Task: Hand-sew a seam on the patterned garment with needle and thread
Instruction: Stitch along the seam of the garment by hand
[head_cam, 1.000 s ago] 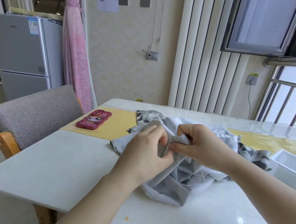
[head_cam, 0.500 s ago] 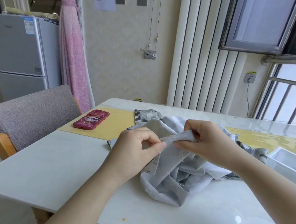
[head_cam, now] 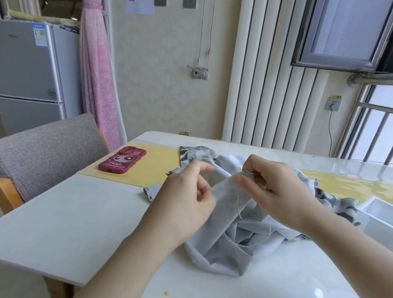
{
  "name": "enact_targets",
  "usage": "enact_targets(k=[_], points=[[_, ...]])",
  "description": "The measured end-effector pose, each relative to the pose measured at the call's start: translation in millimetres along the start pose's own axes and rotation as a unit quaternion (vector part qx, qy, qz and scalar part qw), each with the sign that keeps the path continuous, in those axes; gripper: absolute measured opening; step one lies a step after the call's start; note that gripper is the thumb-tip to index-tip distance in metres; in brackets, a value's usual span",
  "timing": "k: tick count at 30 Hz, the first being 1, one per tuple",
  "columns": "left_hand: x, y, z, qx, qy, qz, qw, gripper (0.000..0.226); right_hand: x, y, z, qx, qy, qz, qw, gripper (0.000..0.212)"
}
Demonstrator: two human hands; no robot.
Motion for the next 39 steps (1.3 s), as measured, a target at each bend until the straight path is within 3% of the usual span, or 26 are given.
enact_targets(k=[3,7,12,25,28,32,39], points=[[15,-2,1,-0.004,-0.017,0.006,1.0,0.031,1,1,4,-0.028,0.007,-0.021,0.999,0.026],[24,0,-1,0.016,0.037,-0.057,0.998,0.025,0,0,5,-0.032,-0.003,-0.034,0.999,0.021],[18,5,-16,0.125,0.057,-0.141,0.98,0.023,-8,0,7,-0.042,-0.004,-0.049,0.998,0.025],[6,2,-21,0.179,0.08,-0.152,0.969,0.026,-9,3,9,-0.043,-0.012,-0.056,0.997,0.025],[8,-2,-20,0.155,0.103,-0.11,0.976,0.024,-10,3,8,-0.04,-0.015,-0.056,0.998,0.025],[21,-9,-8,0.037,0.156,0.006,0.987,0.025,-6,4,1,-0.019,-0.013,-0.046,0.999,0.025],[35,-13,20,-0.035,0.214,0.022,0.976,0.023,11,5,-24,0.097,-0.027,0.0,0.995,0.024]])
Point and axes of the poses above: each hand's wrist, its own y-axis away from the middle knuckle, its own x-axis out of the palm, z = x × y, the point moved 9 cm from there along -y, towards the middle knuckle, and after that the axes turned 6 degrees about -z, right-handed, at the moved point
